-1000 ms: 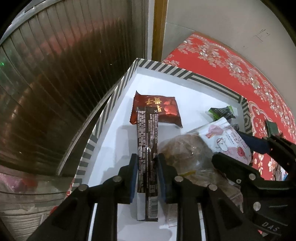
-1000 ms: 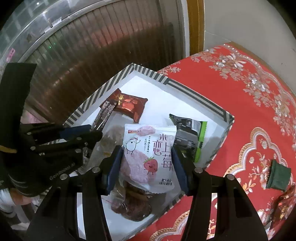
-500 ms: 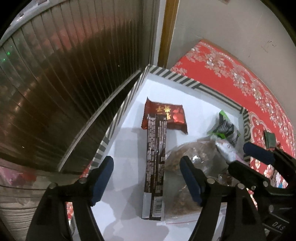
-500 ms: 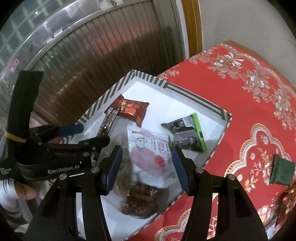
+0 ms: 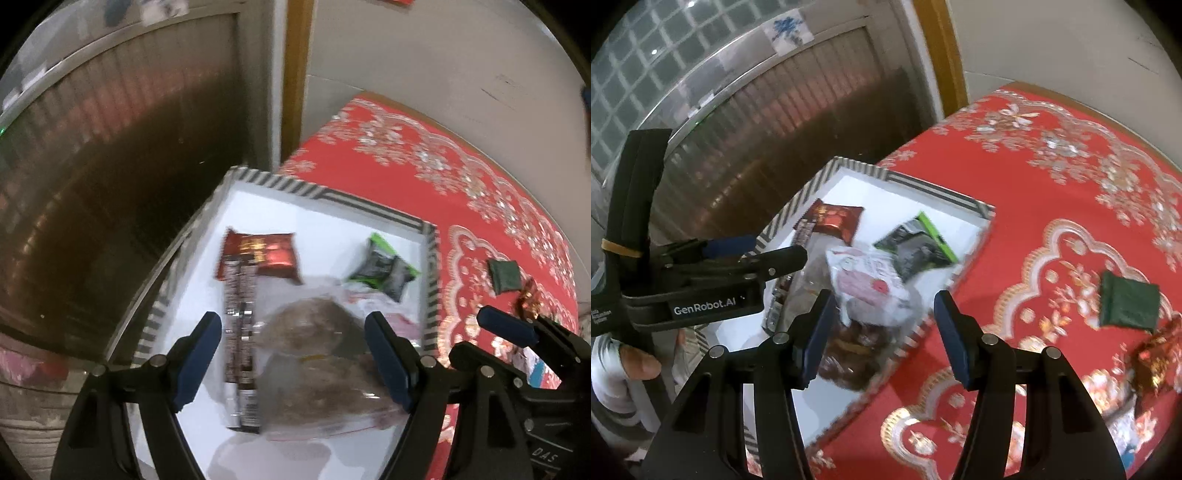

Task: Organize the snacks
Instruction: 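Open both grippers to drop the chocolate bar and pink packet in the tray, then move both grippers back to the remaining snacks on the tablecloth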

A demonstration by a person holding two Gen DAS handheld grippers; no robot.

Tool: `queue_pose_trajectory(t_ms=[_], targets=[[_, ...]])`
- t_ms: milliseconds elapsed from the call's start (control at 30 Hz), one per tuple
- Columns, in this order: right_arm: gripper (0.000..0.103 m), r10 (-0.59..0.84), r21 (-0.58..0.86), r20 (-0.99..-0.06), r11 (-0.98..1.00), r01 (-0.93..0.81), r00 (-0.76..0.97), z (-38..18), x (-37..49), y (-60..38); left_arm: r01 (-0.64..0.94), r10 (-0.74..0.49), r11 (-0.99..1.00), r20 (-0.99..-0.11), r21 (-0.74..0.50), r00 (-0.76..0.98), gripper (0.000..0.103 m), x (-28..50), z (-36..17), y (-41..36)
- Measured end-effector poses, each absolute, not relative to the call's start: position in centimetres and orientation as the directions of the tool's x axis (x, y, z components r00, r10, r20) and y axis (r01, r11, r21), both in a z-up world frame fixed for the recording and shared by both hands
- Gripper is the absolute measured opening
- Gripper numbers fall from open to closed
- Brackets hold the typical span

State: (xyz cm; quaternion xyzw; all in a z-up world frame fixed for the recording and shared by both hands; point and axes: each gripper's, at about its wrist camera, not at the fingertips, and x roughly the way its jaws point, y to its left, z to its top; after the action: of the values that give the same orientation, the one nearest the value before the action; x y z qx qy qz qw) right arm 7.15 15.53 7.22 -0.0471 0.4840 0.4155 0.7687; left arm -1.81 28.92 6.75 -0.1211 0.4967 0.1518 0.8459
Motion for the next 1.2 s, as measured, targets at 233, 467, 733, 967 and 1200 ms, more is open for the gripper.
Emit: queue_pose_trajectory(t_ms=[233, 467, 733, 967, 1200], targets=[[0.056, 0.564, 0.325, -0.792, 0.713, -0.621, 0.234, 6.9, 7.4, 10.5, -0.285, 0.097, 0.957, -0.874, -0.049, 0.475, 0.082, -0.4, 7.2, 24.2], [0.056, 0.518, 0.312, -0.803, 0.787, -0.531, 0.295, 6.5, 7.3, 3.9, -0.191, 0.048, 0.980, -0.877, -0.051, 0.478, 0.082, 1.1, 7.1, 19.2], [0.058, 0.446, 0.313, -0.825, 0.871, -0.379, 0.346, 5.1, 6.6, -5.7, -0.083, -0.008, 0.995, -0.888, -0.052, 0.460, 0.082, 2.2, 6.5, 13.3], [0.063, 0.406, 0.316, -0.839, 0.905, -0.284, 0.362, 4.1, 5.4, -11.2, -0.001, -0.058, 0.998, -0.903, -0.064, 0.426, 0.082, 2.9, 5.4, 8.6], [0.063, 0.405, 0.330, -0.846, 0.909, -0.255, 0.348, 3.2, 4.5, -13.0, 0.089, -0.080, 0.995, -0.922, -0.049, 0.379, 0.082, 3.7, 3.7, 4.3]])
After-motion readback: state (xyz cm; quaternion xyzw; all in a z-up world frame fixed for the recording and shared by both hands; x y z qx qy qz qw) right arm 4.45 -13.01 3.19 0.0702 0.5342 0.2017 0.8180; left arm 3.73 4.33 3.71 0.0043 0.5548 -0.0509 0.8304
